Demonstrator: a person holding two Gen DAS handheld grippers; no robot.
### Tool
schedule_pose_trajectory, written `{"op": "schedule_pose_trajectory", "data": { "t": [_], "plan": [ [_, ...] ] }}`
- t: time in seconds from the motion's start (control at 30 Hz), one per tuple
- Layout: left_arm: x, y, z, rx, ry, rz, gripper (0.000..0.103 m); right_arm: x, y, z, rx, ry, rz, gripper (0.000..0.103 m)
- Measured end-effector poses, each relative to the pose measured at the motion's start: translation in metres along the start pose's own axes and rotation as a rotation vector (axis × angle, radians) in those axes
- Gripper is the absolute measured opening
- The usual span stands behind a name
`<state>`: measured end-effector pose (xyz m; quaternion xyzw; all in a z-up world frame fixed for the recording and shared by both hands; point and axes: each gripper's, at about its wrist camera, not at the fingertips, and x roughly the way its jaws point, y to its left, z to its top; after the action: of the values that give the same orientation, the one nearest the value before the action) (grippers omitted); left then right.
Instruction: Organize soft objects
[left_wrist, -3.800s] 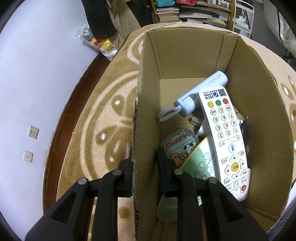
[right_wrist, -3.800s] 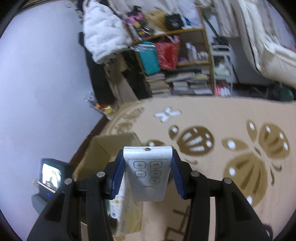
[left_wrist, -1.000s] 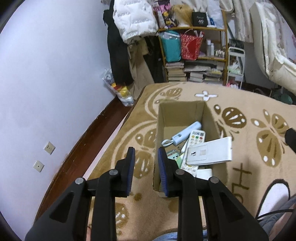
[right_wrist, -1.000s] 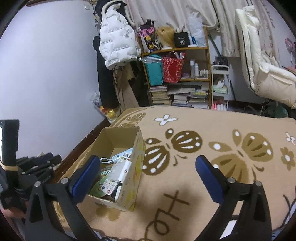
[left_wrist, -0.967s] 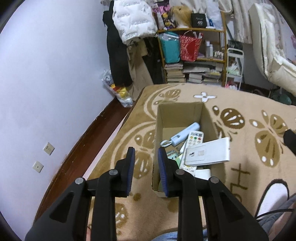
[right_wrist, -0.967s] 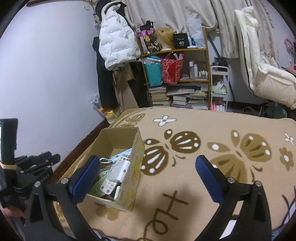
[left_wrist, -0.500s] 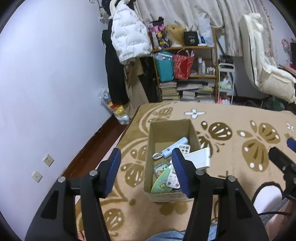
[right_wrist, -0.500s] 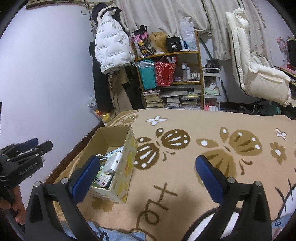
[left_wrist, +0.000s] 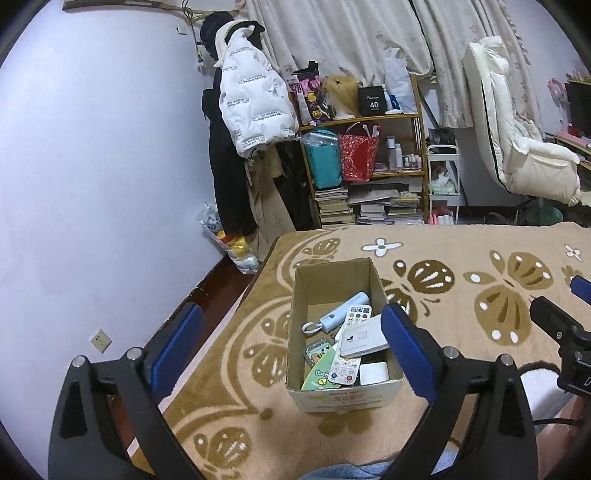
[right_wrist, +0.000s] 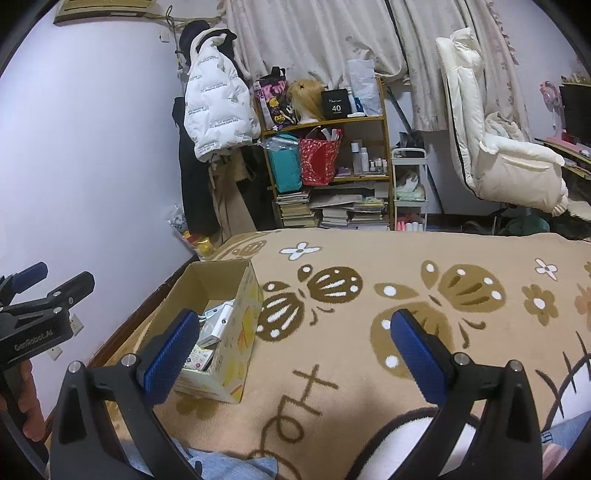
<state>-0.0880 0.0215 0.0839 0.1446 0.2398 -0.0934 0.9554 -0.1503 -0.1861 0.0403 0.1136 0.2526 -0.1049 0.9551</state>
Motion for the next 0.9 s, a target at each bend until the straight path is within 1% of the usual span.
{"op": "schedule_pose_trajectory", "data": {
  "t": [0.17,0.4,0.6,0.9],
  "plan": [
    [0.002,0.0,-0.003,0.001,0.011,-0.005,0.099,0.001,0.001,-0.003,-0.009,0.019,-0.005,0.103],
    [0.009,-0.002,-0.006,-0.005,0.029,-0.016,0.099,0.001,0.0,-0.005,-0.006,0.017,-0.005,0.103],
    [0.019,-0.004,-0.011,0.0,0.067,-0.018,0.099,0.001,-0.001,-0.006,-0.007,0.021,-0.004,0.103],
    [0.028,-0.006,-0.016,0.005,0.09,-0.022,0.099,0.002,-0.001,-0.007,-0.006,0.022,-0.004,0.103]
  ]
}}
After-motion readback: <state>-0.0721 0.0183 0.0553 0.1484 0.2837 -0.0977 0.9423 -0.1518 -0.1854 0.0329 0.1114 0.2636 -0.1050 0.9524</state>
